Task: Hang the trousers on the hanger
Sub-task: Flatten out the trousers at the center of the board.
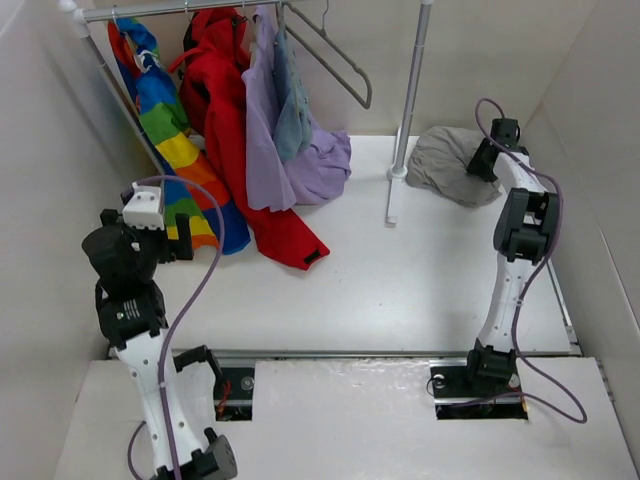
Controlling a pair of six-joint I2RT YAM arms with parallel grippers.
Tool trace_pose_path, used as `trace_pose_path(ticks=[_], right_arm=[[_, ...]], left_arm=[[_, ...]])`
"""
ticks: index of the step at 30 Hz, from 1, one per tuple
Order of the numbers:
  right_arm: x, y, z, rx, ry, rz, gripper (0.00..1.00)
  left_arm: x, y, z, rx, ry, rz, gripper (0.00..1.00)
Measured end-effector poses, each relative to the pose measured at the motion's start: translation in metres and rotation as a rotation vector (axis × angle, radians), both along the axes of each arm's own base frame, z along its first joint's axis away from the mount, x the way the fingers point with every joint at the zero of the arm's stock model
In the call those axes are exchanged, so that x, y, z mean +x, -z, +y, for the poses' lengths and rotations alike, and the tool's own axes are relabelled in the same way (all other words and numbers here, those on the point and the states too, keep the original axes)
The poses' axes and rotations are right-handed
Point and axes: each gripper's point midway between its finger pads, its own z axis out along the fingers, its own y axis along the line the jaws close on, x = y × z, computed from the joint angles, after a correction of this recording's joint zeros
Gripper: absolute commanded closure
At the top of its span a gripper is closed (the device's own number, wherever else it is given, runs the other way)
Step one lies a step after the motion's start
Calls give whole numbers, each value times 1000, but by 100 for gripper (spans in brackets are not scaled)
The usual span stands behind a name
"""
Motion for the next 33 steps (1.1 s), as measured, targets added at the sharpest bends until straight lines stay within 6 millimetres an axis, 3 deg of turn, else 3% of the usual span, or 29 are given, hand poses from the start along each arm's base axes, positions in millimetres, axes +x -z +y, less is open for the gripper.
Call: trace_pose_path(ticks=[2,6,10,12,14,18,20,21,23,25,27,30,32,33], right_arm=[[-13,10,8,25,-23,31,100],[-47,9,29,89,-71,37,100],[-101,-17,60,157,-120,0,100],[-131,-43,83,160,-152,-52,100],[-163,-81,120,125,-224,-141,100],[-229,-186,245,78,-557,-431,100],[-271,-232,296,108,-719,-574,100],[-292,-253,312,125,-779,-641,100],[-321,-284,325,157,-835,-737,100],[-330,-301,322,165,-824,-783,100],[-323,-311,319,156,-783,-792,100],[-299,-314,322,134,-724,-759,100],[-272,-301,318,120,-668,-679,97],[-256,-292,309,116,-625,-637,66]], left_arm=[[-7,-5,-4,19,10,-21,2],[-21,-13,-11,77,37,-65,3],[-27,-11,-21,120,90,-71,6],[-27,-6,-27,128,121,-60,9],[-26,0,-31,133,146,-46,10],[-23,10,-34,131,173,-15,10],[-19,14,-35,123,188,6,10],[-17,18,-36,115,196,21,10],[-11,25,-37,97,210,52,10],[-8,29,-37,86,218,70,10],[-4,32,-39,73,229,83,10],[-1,33,-41,65,246,91,10],[1,30,-44,69,259,85,10],[2,28,-45,75,266,79,10]])
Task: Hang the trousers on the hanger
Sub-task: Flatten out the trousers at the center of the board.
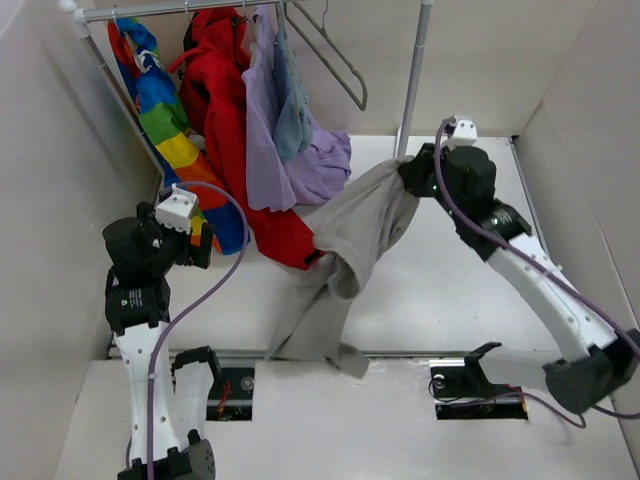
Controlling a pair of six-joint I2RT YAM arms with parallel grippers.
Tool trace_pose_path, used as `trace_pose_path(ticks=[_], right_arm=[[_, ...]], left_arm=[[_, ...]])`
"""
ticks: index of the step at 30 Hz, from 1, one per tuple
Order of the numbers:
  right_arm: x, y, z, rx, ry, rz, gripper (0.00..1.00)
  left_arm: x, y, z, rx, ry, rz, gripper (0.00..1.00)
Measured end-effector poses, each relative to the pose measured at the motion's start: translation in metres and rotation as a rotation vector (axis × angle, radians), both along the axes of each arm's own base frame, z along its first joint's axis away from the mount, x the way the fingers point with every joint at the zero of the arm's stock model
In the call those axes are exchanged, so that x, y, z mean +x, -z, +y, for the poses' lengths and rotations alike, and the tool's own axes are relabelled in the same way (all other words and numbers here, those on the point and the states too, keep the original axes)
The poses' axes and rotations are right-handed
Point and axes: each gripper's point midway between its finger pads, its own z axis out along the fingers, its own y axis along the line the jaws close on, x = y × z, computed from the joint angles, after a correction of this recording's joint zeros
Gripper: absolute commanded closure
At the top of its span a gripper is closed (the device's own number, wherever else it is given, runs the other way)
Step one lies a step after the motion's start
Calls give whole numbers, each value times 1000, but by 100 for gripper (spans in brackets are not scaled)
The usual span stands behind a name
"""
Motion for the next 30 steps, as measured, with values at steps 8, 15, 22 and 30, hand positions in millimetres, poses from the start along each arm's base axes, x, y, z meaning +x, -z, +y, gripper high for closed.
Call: trace_pose_path(ticks=[8,15,22,30], right_arm=[[49,146,-181,-53,514,437,0],[-2,173,-68,-227,191,472,0],[-54,258,-36,-247,105,687,0],[-78,300,-4,-287,2,801,0]], left_arm=[[6,-4,-6,69,47,-3,13],[9,30,0,143,83,139,21],[-3,65,4,248,220,372,21],[5,23,16,452,258,337,26]])
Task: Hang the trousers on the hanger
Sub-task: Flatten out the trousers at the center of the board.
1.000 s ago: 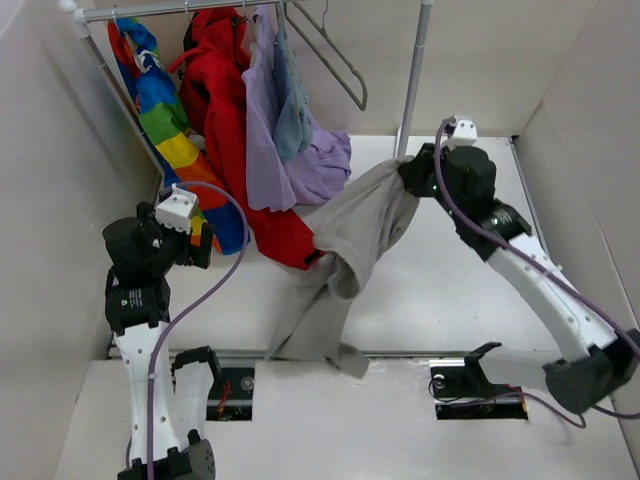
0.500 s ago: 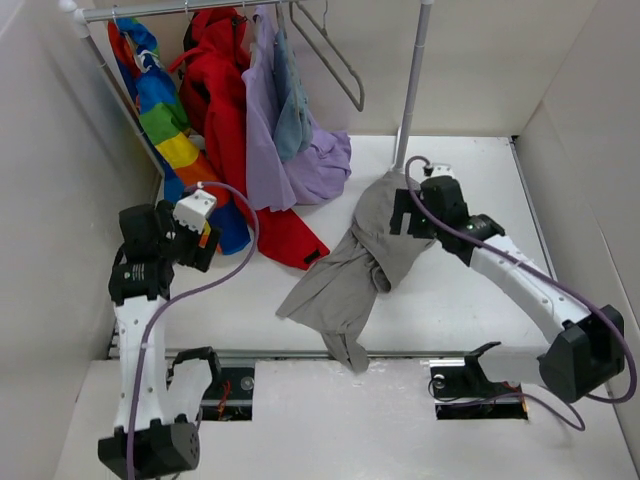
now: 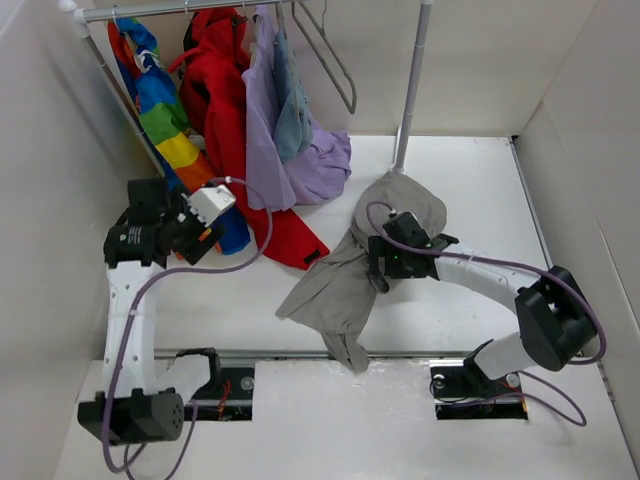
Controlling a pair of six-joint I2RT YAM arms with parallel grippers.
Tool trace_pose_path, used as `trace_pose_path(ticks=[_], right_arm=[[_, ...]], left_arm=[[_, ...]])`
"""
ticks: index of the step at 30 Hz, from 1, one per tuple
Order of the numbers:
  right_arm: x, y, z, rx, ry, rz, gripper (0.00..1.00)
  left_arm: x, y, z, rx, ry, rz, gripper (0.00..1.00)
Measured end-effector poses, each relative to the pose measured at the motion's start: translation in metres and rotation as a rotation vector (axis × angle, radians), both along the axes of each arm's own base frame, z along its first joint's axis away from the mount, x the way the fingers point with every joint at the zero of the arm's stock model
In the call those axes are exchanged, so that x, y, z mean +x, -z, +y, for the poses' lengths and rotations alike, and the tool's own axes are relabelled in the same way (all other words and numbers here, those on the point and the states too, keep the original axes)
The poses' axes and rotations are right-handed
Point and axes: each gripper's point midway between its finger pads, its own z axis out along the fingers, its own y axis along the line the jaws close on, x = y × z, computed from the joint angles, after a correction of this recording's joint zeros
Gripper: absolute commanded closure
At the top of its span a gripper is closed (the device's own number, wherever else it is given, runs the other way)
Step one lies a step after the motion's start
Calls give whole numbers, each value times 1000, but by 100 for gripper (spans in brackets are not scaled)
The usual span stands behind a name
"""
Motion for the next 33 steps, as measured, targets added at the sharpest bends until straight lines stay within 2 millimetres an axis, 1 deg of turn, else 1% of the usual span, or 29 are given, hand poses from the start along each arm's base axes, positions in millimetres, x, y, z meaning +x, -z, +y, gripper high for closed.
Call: trace_pose_path(ticks=[2,3,5,6,7,8,9,10,11,12,13,15,16,17,18,19,20,22,25,26,27,29,30,31,32,33], right_arm=[[-1,0,6,9,-17,0,0],[-1,0,8,13,-20,-2,0],[0,-2,11,24,-24,-7,0],[1,-2,12,27,-24,-9,0],[1,-2,12,29,-22,-10,0],[1,-3,13,30,-22,-11,0],[2,-3,13,32,-22,-12,0],[2,-4,14,33,-20,-14,0],[2,-4,14,36,-19,-14,0],[2,-4,15,38,-17,-13,5],[1,-4,16,40,-18,-12,7],[1,-4,18,47,-17,-15,16],[2,-4,20,53,-17,-16,30],[3,-3,22,57,-19,-16,36],[4,0,23,61,-17,-10,42],[4,4,24,59,-11,0,54],[5,9,23,55,-3,11,59],[5,18,20,56,19,44,67],[13,18,9,84,63,63,86],[18,15,3,93,81,58,100],[23,11,-4,101,99,48,100],[32,1,-16,118,132,20,100],[35,-7,-22,128,142,2,100],[41,-18,-31,141,160,-17,100],[45,-29,-36,155,170,-40,100],[50,-40,-42,170,178,-63,100]], left_arm=[[12,-4,-22,-12,57,14,30],[15,-2,-38,-15,93,32,30],[15,9,-84,-32,192,85,30],[8,19,-116,-27,267,122,30],[-4,29,-147,-28,349,161,28],[-21,41,-176,-31,441,209,26],[-39,51,-198,-43,515,262,20],[-55,59,-210,-54,561,306,18],[-65,65,-214,-62,580,339,16],[-72,69,-216,-72,586,355,14],[-78,73,-219,-77,595,361,10],[-89,80,-226,-78,617,369,5],[-95,84,-232,-78,644,371,3],[-103,89,-243,-75,683,372,1],[-107,93,-249,-71,702,378,1],[-110,98,-256,-64,722,386,1],[-112,106,-264,-54,738,400,1],[-110,126,-279,-29,749,427,1],[-103,160,-292,5,739,463,1],[-101,170,-294,15,735,468,1],[-99,180,-294,24,730,470,4],[-98,199,-294,45,722,482,20],[-97,207,-294,55,719,481,44],[-95,215,-294,62,713,481,57],[-96,221,-295,68,712,490,72],[-92,220,-299,57,717,466,94]])
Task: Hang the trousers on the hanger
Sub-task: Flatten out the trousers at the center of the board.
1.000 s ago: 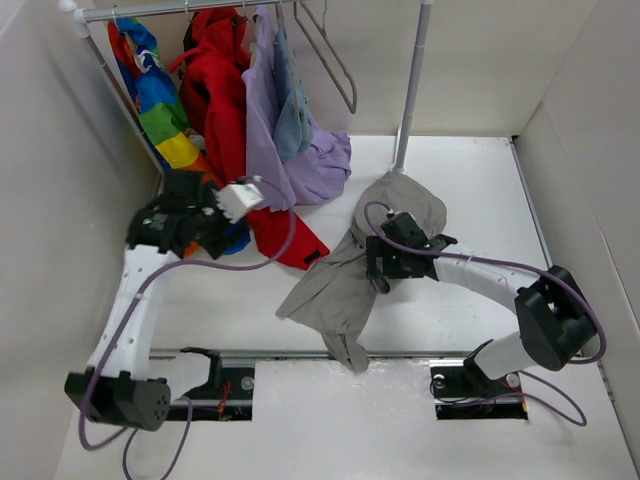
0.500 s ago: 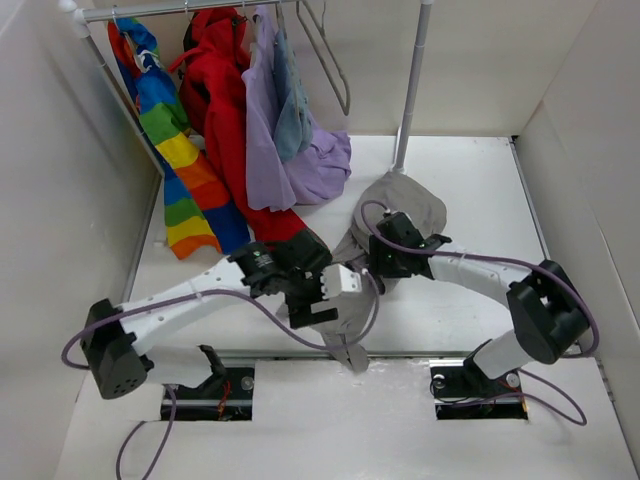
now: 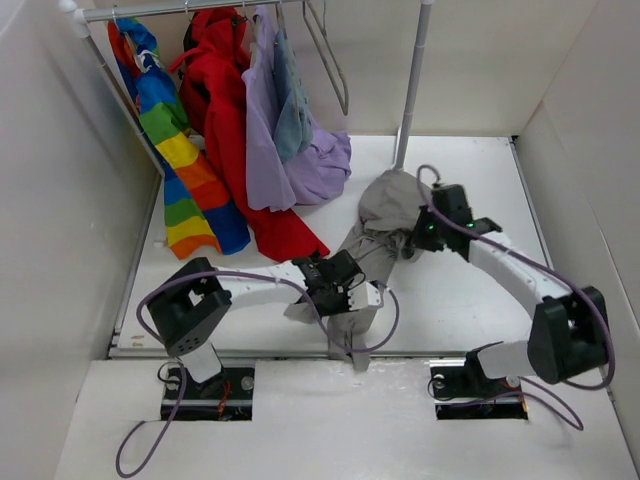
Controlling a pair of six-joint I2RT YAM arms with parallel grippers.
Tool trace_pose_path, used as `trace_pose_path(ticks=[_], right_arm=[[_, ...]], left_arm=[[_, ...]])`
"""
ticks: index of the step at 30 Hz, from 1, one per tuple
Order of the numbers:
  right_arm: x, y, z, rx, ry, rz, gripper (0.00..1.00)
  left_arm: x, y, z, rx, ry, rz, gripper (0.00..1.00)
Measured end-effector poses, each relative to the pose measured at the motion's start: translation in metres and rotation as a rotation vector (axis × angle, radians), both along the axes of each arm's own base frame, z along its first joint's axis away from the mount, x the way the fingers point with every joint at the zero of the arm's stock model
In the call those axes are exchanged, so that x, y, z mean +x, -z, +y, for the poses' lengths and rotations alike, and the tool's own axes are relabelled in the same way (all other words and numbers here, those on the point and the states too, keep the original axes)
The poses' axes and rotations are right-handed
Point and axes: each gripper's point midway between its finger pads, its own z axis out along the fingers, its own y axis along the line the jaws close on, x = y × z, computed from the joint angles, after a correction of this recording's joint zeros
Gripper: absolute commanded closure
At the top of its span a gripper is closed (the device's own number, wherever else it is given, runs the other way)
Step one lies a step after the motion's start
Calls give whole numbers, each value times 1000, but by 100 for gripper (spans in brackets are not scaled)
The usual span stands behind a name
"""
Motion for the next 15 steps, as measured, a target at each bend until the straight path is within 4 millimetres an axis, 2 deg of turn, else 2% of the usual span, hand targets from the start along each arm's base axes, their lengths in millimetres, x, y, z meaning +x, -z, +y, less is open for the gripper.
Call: trace_pose_path(ticks=[1,4,7,9,10,12,15], right_arm=[[6,-15,-9,19,16,-31,100],[29,-70,-53,62,108,-166,100],[46,-113,-110,71,212,-271,100],[53,-130,-148,52,282,-302,100],[55,-134,-159,47,300,-306,100],[58,-136,-172,53,306,-297,100],[59,-135,-178,78,290,-268,100]], left_arm=[[4,0,-4,-15,1,-21,100],[11,0,-6,-43,-7,-50,100],[28,-1,16,-46,-80,-84,100],[49,-4,48,-25,-174,-118,100],[61,-7,70,-6,-238,-137,100],[84,-24,115,10,-375,-196,100],[111,-74,174,-8,-540,-357,100]])
